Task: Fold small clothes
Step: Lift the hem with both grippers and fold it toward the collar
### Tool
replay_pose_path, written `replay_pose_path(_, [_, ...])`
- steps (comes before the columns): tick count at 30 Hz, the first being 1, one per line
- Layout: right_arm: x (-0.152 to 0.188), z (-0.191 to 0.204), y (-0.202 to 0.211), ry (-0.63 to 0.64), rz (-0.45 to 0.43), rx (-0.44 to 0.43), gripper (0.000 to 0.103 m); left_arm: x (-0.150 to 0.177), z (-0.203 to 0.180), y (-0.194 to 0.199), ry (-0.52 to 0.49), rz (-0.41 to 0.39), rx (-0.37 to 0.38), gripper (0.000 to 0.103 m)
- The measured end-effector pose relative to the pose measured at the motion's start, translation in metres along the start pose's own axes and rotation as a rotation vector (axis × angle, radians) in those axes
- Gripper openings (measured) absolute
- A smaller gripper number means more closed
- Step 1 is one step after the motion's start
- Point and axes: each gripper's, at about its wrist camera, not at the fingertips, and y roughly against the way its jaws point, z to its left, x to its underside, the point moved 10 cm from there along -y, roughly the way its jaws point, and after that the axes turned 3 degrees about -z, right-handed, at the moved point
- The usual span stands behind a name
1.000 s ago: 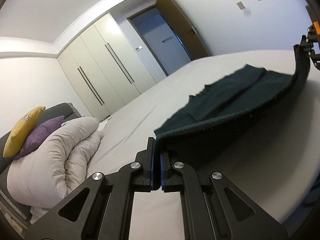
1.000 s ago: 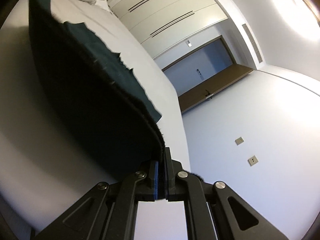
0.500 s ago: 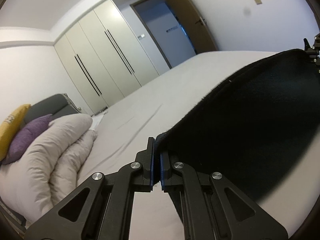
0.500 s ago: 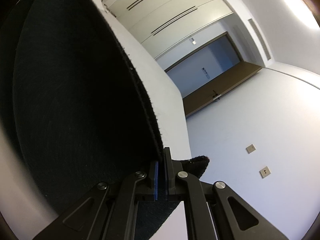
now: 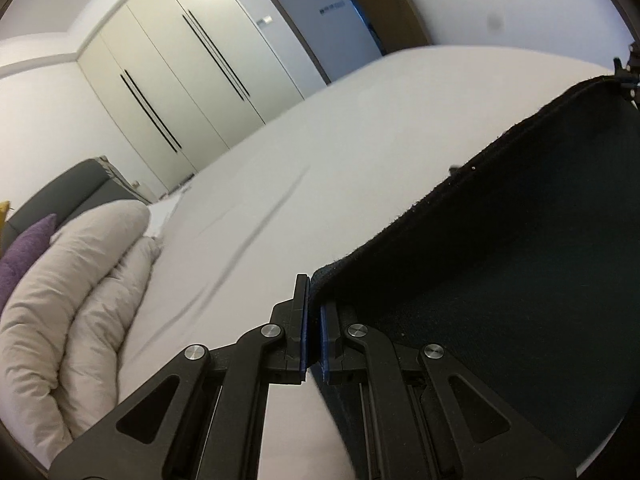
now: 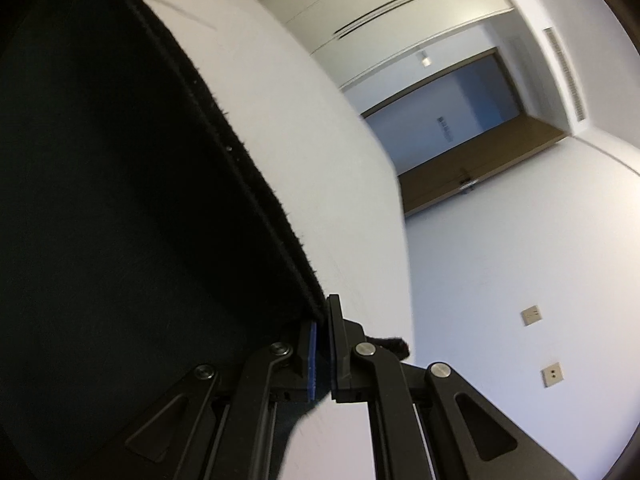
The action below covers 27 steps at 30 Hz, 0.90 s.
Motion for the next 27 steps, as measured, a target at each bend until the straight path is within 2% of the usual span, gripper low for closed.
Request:
replay_pose_path(4, [0.002,0.014,-0.033,0.043,0.058,-0.036,0.006,0.007,-0.017,-0.045,0.000,0.081,0.008,0.009])
replay_pose_path(7, [0.011,0.021,-0.050,0.048,0.095,-0.021,0.033,0.020,-0.034,-0.082,-0.004,0.178,0.038,0.012])
replay_pose_path(9, [0.020,0.015,-0.061,-0.028,0.131,-0.033,0.035,0.019,-0.038,-0.096,-0.005,0.197,0.036,0.016])
replay_pose_path(11, [0.028,0.001,-0.061,-0.139,0.154,-0.040,0.060,0.016,-0.035,-0.100,-0.003,0.193,0.009,0.028])
replay_pose_path(12, [0.029,-0.004,-0.062,-0.174,0.154,-0.038,0.067,0.015,-0.031,-0.100,0.004,0.191,-0.001,0.052])
replay_pose_path(13, [0.031,-0.010,-0.061,-0.203,0.156,-0.036,0.076,0.013,-0.026,-0.102,0.006,0.185,-0.026,0.080])
replay_pose_path(15, [0.041,-0.023,-0.060,-0.259,0.177,-0.029,0.079,0.009,-0.002,-0.096,0.023,0.144,-0.103,0.090])
replay_pose_path(19, [0.064,-0.058,-0.053,-0.412,0.240,-0.010,0.079,0.013,0.035,-0.083,0.105,0.154,-0.152,0.090])
replay_pose_path(21, [0.084,-0.083,-0.044,-0.582,0.266,-0.003,0.078,0.014,0.043,-0.063,0.154,0.141,-0.164,0.090])
replay_pose_path(24, [0.110,-0.113,-0.026,-0.871,0.251,-0.059,0.071,0.016,0.044,-0.034,0.187,0.113,-0.139,0.090])
replay_pose_path(26, [0.110,-0.118,-0.011,-0.999,0.196,-0.129,0.069,0.019,0.043,-0.025,0.213,0.101,-0.096,0.090])
replay_pose_path(27, [0.103,-0.113,-0.003,-1.027,0.163,-0.189,0.068,0.021,0.037,-0.014,0.229,0.100,-0.075,0.086])
